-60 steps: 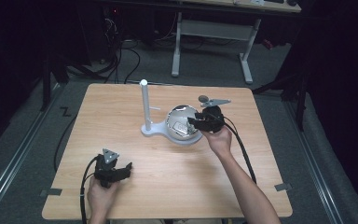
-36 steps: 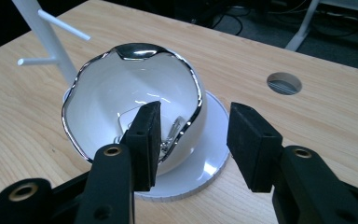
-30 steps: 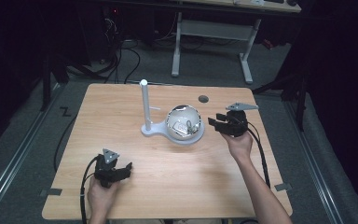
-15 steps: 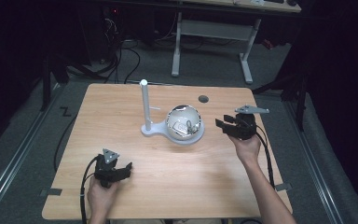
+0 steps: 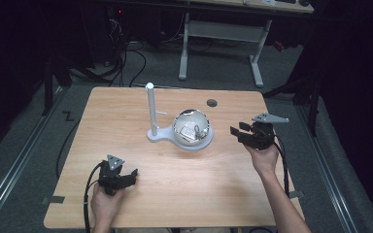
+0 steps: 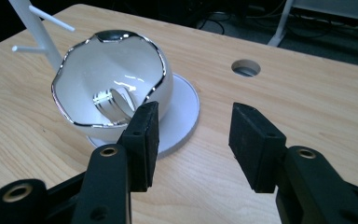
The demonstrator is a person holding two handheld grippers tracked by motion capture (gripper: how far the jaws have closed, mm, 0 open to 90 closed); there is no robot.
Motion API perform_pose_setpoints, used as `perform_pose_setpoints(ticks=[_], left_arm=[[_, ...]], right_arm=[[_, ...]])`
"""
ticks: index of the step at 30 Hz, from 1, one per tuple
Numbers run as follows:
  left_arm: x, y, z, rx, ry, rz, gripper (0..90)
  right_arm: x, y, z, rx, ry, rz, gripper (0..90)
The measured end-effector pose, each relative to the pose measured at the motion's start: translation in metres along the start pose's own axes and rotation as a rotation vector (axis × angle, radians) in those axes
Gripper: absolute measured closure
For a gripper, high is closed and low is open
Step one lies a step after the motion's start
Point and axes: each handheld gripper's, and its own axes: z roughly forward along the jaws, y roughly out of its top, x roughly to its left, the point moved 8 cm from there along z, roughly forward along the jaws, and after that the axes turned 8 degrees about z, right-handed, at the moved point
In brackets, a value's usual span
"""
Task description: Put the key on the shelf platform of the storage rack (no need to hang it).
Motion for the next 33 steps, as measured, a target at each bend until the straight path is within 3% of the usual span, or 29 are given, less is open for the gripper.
perform_pose_setpoints(ticks=[10, 33], left_arm=[[0.000, 0.000, 0.000, 0.000, 0.001, 0.001, 23.0], [0.000, 0.000, 0.000, 0.000, 0.001, 0.001, 23.0]], right_arm=[[-0.016, -0.015, -0.008, 0.019, -0.042, 0.008, 53.1], [-0.025, -0.043, -0.035, -0.014, -0.034, 0.056, 52.9]])
